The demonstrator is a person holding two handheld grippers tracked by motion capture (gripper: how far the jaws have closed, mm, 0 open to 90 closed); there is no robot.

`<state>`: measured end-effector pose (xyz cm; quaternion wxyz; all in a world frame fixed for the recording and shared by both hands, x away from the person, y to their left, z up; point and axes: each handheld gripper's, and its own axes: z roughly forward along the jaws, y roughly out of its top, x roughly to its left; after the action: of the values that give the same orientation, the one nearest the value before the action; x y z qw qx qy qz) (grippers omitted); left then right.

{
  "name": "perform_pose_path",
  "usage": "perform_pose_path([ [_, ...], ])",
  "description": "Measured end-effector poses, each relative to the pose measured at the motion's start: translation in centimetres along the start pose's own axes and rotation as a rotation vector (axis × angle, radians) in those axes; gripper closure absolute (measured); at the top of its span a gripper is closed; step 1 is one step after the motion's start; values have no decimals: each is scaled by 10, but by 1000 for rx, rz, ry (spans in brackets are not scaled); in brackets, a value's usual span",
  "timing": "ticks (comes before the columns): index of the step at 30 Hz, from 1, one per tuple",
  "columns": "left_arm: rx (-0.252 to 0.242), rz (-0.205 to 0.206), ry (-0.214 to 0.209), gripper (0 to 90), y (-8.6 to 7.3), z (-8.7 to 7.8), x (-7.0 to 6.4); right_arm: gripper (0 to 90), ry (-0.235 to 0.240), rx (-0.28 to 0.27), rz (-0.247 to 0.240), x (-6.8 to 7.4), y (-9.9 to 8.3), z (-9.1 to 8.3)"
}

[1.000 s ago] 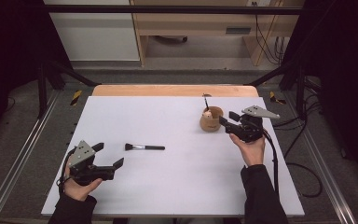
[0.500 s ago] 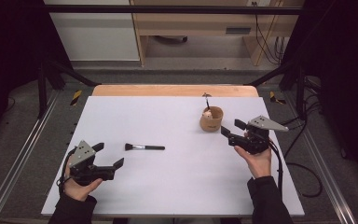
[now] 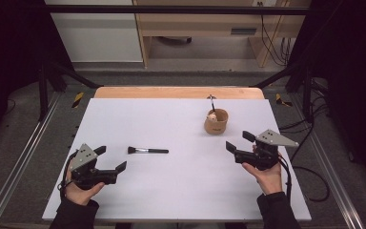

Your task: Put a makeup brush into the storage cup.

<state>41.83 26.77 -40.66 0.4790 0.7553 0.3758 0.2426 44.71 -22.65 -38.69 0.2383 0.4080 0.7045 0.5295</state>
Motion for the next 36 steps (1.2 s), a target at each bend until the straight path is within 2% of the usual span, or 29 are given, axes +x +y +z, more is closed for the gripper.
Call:
perform_pose_path([
  [15, -7, -8, 6, 58, -1, -1, 3, 151, 4, -7, -20, 2, -21, -17],
  [23, -14, -14, 8, 58, -1, -3, 5, 112, -6, 15, 0, 1, -36, -22],
  [36, -23, -25, 10, 57, -2, -4, 8, 96, -20, 21, 11, -1, -45, -30],
])
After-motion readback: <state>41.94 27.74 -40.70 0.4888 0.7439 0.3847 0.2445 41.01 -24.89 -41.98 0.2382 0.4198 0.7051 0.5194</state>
